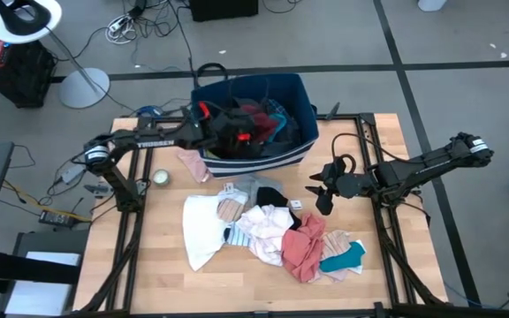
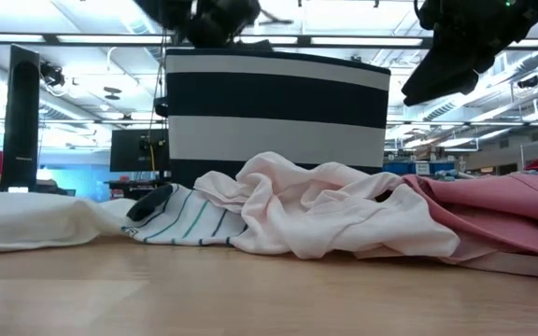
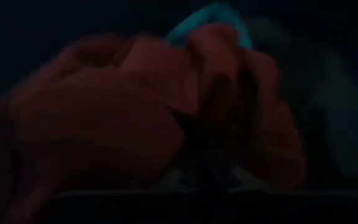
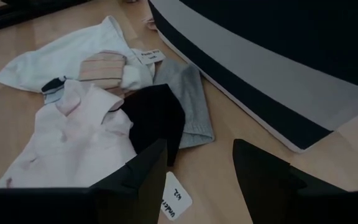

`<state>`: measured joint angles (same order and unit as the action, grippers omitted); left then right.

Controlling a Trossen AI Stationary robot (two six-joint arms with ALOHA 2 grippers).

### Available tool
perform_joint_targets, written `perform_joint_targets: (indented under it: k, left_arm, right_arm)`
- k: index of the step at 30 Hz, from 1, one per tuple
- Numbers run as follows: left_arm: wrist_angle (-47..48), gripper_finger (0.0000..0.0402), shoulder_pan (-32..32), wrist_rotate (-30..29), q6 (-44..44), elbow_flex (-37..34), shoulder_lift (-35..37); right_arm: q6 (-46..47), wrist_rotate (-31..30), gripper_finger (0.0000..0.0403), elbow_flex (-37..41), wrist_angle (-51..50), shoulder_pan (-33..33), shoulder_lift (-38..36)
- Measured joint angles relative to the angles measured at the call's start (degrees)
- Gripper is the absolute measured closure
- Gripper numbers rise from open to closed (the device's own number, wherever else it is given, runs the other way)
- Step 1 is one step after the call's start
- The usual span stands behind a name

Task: Sort clothes
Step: Put the red underwear into the blue laundry bin

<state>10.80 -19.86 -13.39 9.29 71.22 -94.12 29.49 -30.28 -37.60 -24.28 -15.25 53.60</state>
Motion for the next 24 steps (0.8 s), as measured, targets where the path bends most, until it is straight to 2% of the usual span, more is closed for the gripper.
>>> perform_joint_targets:
  k: [3,6,14,20,24]
  left_arm:
    - [-1.6,0.0395,-2.5,4.5,4.5,-2.8,0.2]
    - [-1.2,0.0371,-4.4,7.5,6.3,-3.9,0.1]
    - [-1.8,0.0299,-5.7,8.3,4.0,-3.4,0.1]
    - [-1.2,0.0292,-5.3,9.6,1.2,0.3,1.4]
    - [5.2,0.0291,-5.1,10.4,-1.3,4.5,4.3]
  right_arm:
    - [0.0,0.0,0.0218,0.0,0.1,0.0,0.0]
    - [0.0,0.0,0.0218,0.0,0.2,0.0,0.0]
    - [0.0,-0.1,0.0218,0.0,0.3,0.0,0.0]
    - [0.0,-0.1,0.0218,0.0,0.2,0.0,0.0]
    - [0.0,-0.1,0.0218,0.0,-0.1,0.0,0.0]
